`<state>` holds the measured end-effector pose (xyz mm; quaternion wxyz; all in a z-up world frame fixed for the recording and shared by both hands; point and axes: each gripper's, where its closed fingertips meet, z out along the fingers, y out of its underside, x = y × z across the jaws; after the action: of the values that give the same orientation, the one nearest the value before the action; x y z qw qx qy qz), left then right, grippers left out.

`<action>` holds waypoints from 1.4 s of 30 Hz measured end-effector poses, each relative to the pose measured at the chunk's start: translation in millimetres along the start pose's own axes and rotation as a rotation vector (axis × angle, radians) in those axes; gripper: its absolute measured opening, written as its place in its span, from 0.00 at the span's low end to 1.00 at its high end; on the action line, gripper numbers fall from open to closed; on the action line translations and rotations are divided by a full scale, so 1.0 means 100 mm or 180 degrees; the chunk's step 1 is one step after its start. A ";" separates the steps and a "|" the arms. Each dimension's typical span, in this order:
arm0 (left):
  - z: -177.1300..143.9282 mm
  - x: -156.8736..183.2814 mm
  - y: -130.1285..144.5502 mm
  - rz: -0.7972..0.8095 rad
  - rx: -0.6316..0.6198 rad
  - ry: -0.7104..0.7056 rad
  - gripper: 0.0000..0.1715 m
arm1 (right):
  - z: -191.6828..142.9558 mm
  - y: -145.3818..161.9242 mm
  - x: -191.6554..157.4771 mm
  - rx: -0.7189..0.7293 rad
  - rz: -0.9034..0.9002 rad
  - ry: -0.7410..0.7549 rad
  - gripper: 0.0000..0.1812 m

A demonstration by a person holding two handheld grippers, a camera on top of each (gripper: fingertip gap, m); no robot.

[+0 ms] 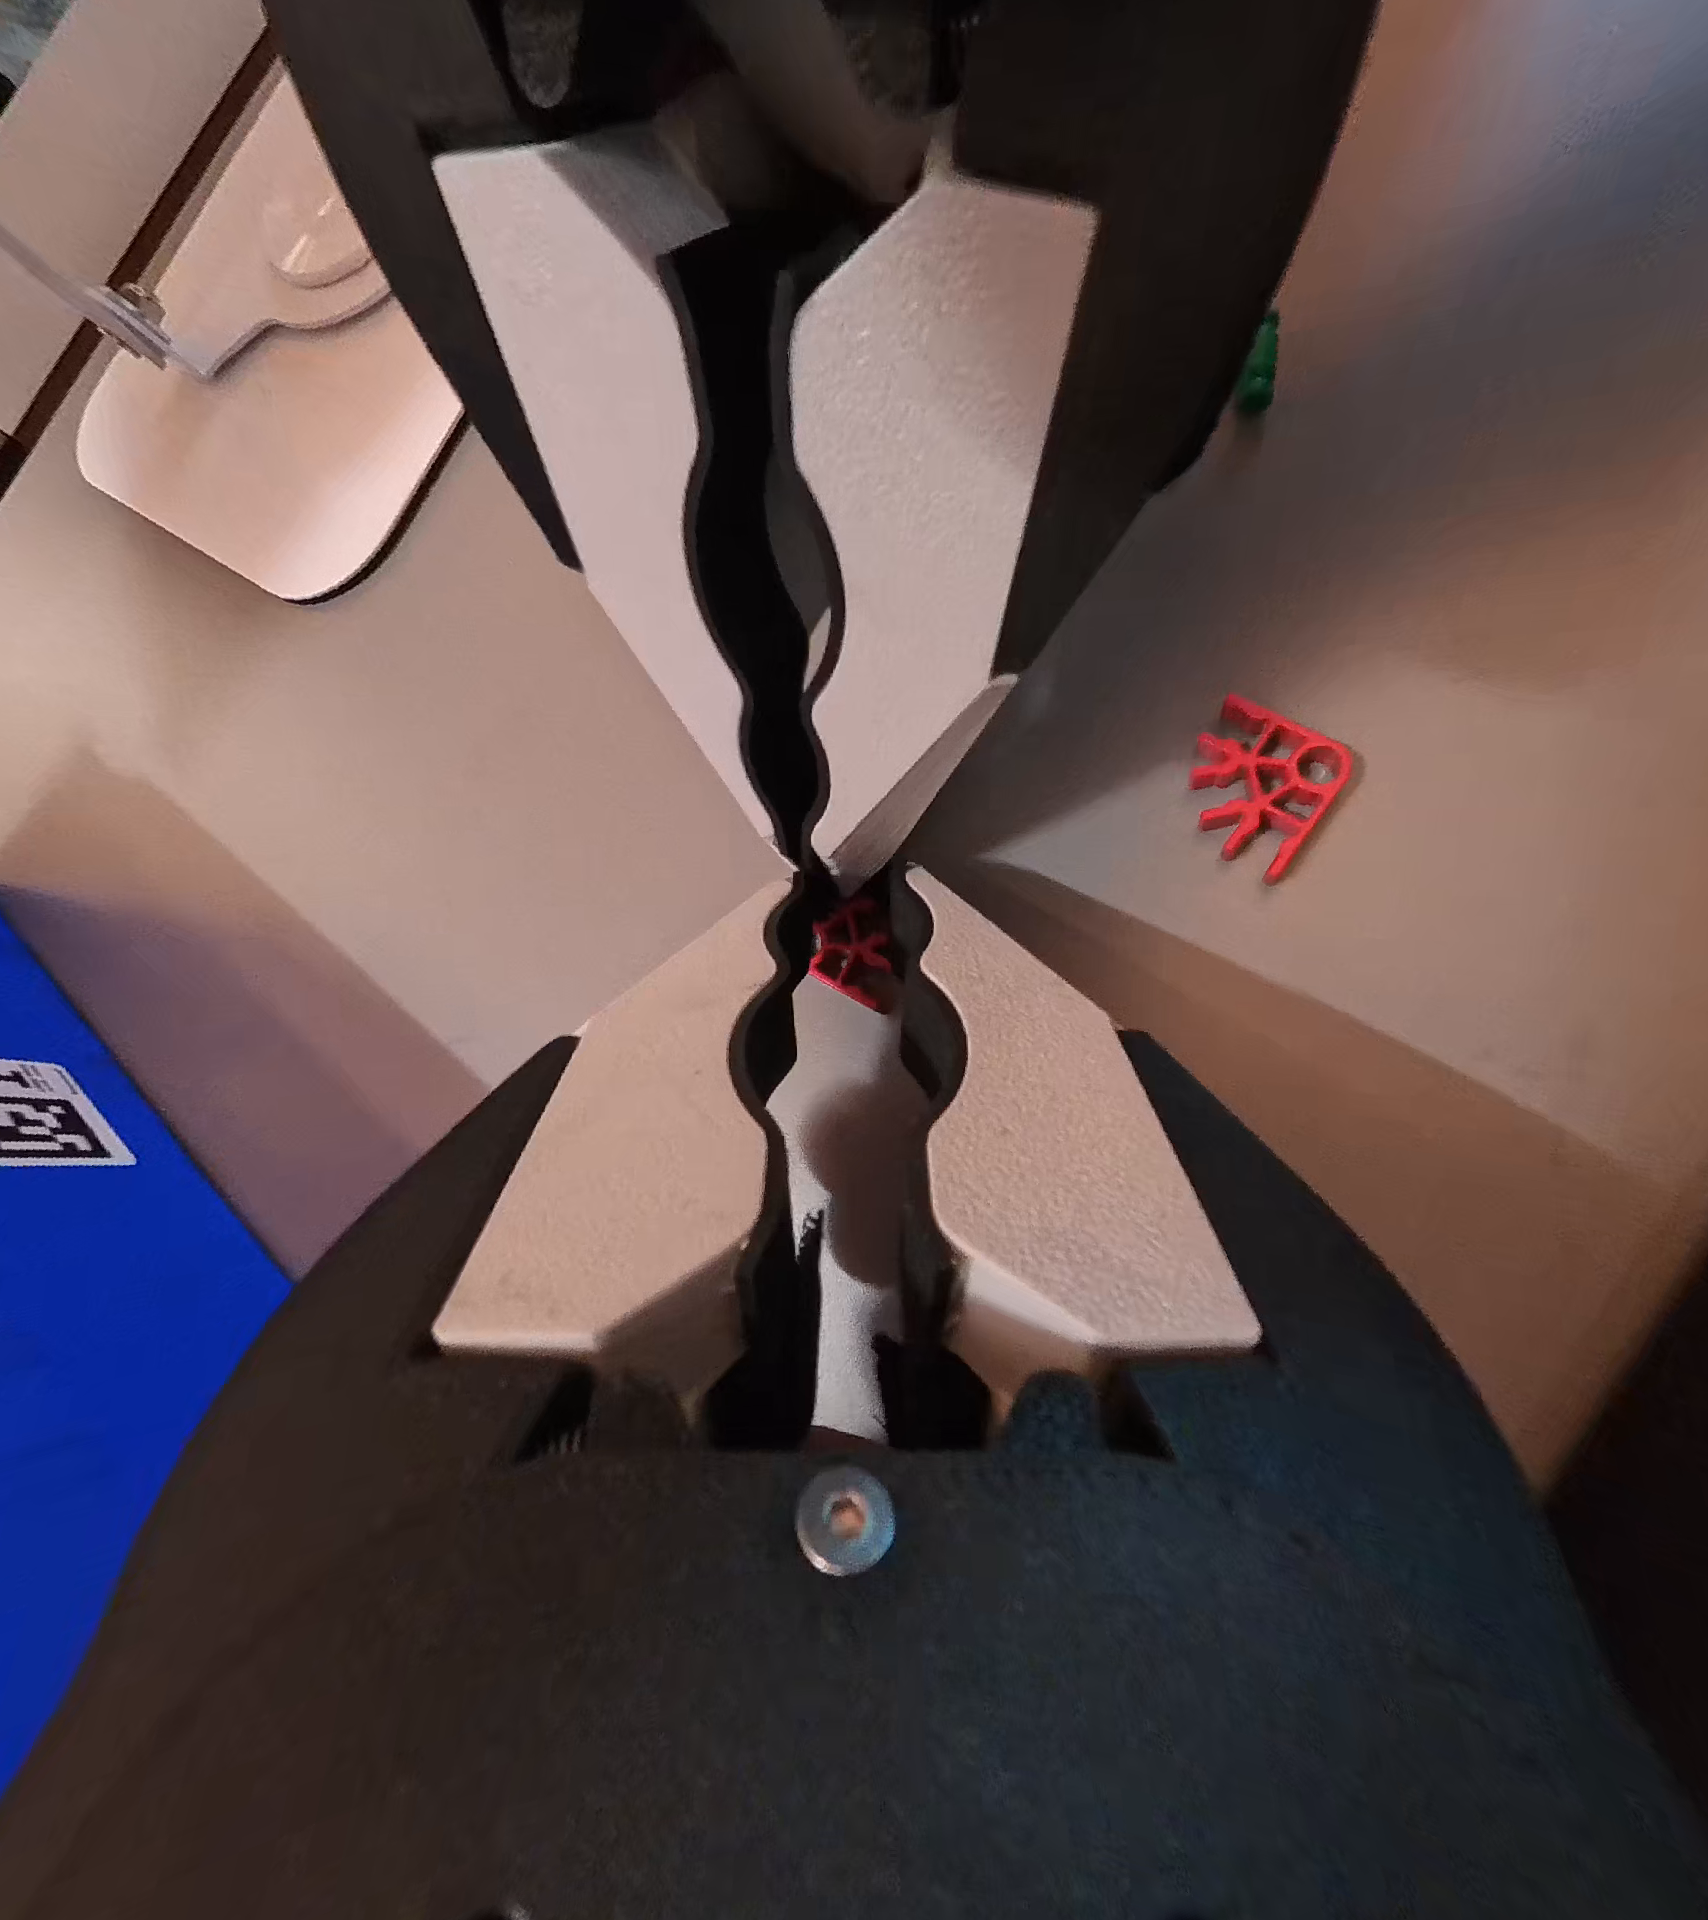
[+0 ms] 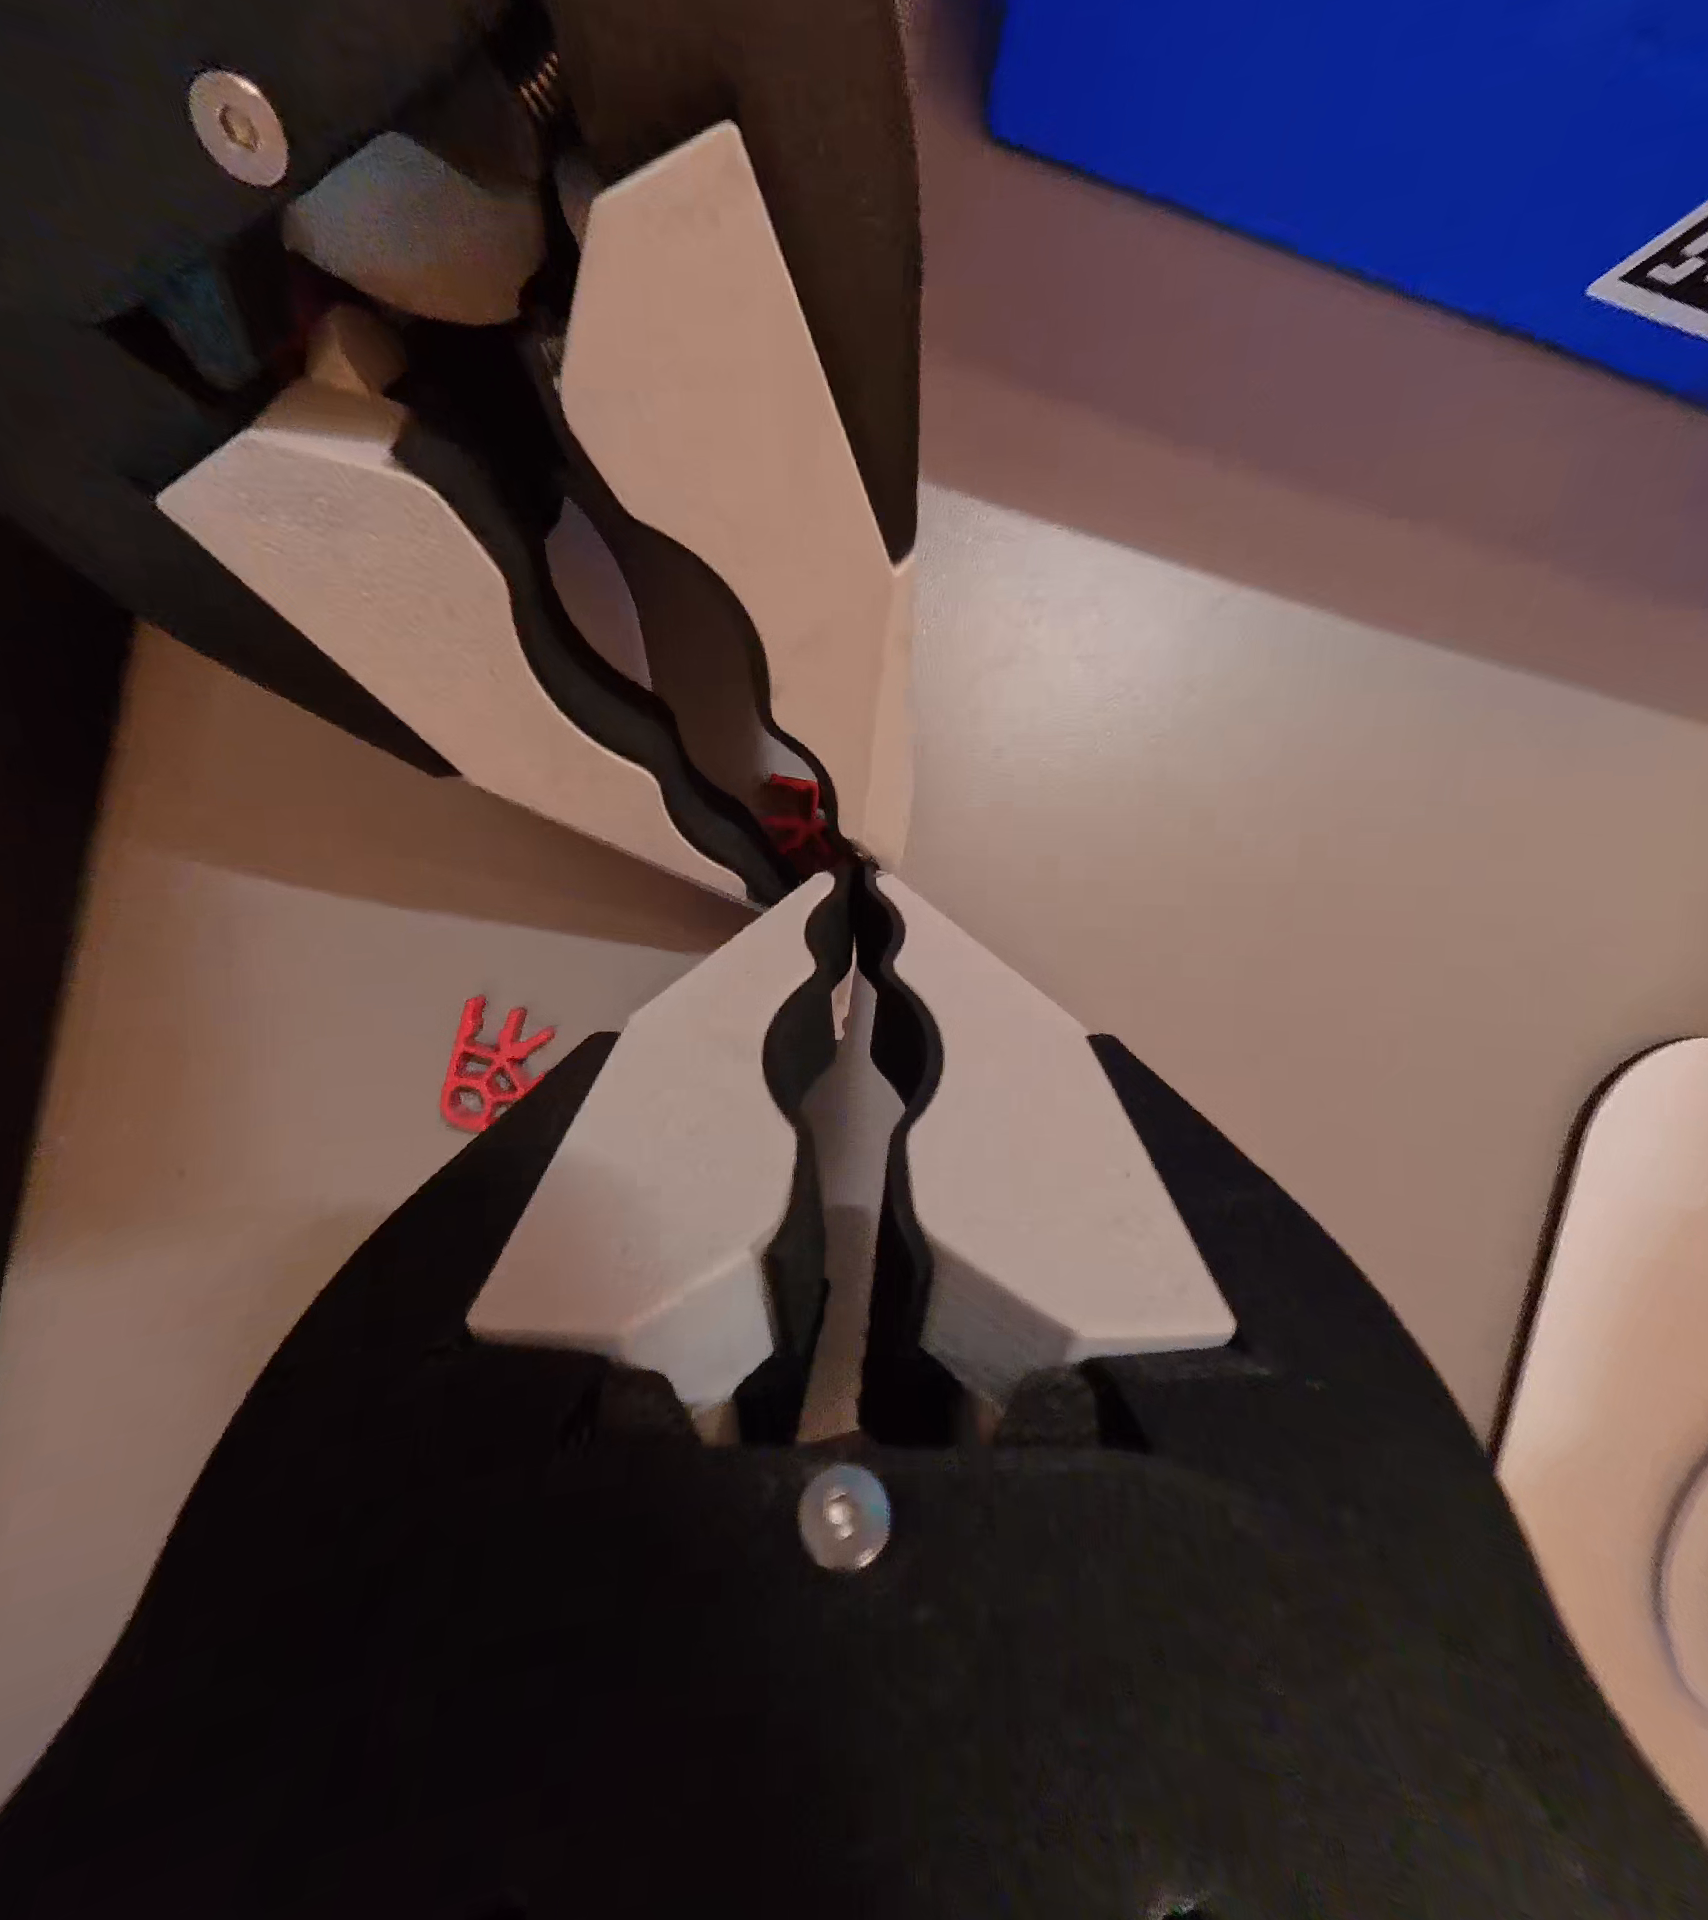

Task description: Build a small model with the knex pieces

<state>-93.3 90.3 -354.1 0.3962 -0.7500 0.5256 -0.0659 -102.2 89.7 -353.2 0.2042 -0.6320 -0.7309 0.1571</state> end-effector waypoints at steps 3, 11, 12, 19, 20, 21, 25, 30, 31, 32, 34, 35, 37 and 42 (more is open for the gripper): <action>-0.01 -0.01 0.00 0.0035 -0.0010 -0.0038 0.07 | 0.00 -0.01 0.01 0.0000 0.0027 -0.0029 0.00; -0.04 -0.03 -0.01 -0.0071 0.0088 0.0068 0.12 | -0.40 -0.04 0.03 0.0380 0.0282 -0.0001 0.10; -0.04 -0.06 0.00 -0.0053 0.0084 0.0025 0.12 | -0.42 0.01 -0.03 0.0313 0.0280 -0.0014 0.11; -0.06 -0.08 0.00 -0.0043 0.0092 0.0027 0.14 | -0.40 0.22 -0.66 -0.0096 0.0051 -0.0245 0.20; -0.06 -0.06 0.00 -0.0019 0.0083 0.0052 0.13 | -0.37 0.24 -0.74 -0.0119 0.0007 -0.0275 0.22; -0.04 -0.03 0.02 0.0011 0.0059 0.0073 0.14 | -0.34 0.24 -0.79 -0.0136 -0.0022 -0.0279 0.22; -0.02 0.00 0.00 0.0076 0.0043 0.0062 0.12 | -0.24 0.31 -0.78 -0.0258 -0.0157 -0.0127 0.13; -0.02 0.00 0.00 0.0067 0.0046 0.0062 0.12 | -0.25 0.31 -0.79 -0.0184 -0.0442 -0.0172 0.06; -0.02 0.00 0.00 0.0071 0.0048 0.0064 0.12 | -0.26 0.33 -0.78 -0.0202 -0.0590 -0.0125 0.06; -0.02 0.01 0.00 0.0077 0.0051 0.0071 0.12 | -0.27 0.34 -0.74 -0.0239 -0.0720 -0.0014 0.00; -0.02 0.01 -0.01 0.0090 0.0058 0.0076 0.12 | -0.30 0.42 -0.66 -0.0407 -0.0786 0.0168 0.07; -0.02 0.01 0.00 0.0095 0.0059 0.0073 0.13 | -0.33 0.44 -0.63 -0.0423 -0.0751 0.0205 0.16; -0.03 0.00 0.00 0.0086 0.0067 0.0065 0.13 | -0.42 0.44 -0.59 -0.0326 -0.0570 0.0220 0.18; -0.07 -0.06 -0.02 0.0027 0.0108 0.0019 0.15 | -0.52 0.53 -0.50 -0.0296 0.0099 0.0130 0.21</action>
<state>-98.1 91.9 -346.7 0.4075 -0.7407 0.5287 -0.0754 -24.7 47.0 -339.0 0.1870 -0.6552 -0.7231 0.1132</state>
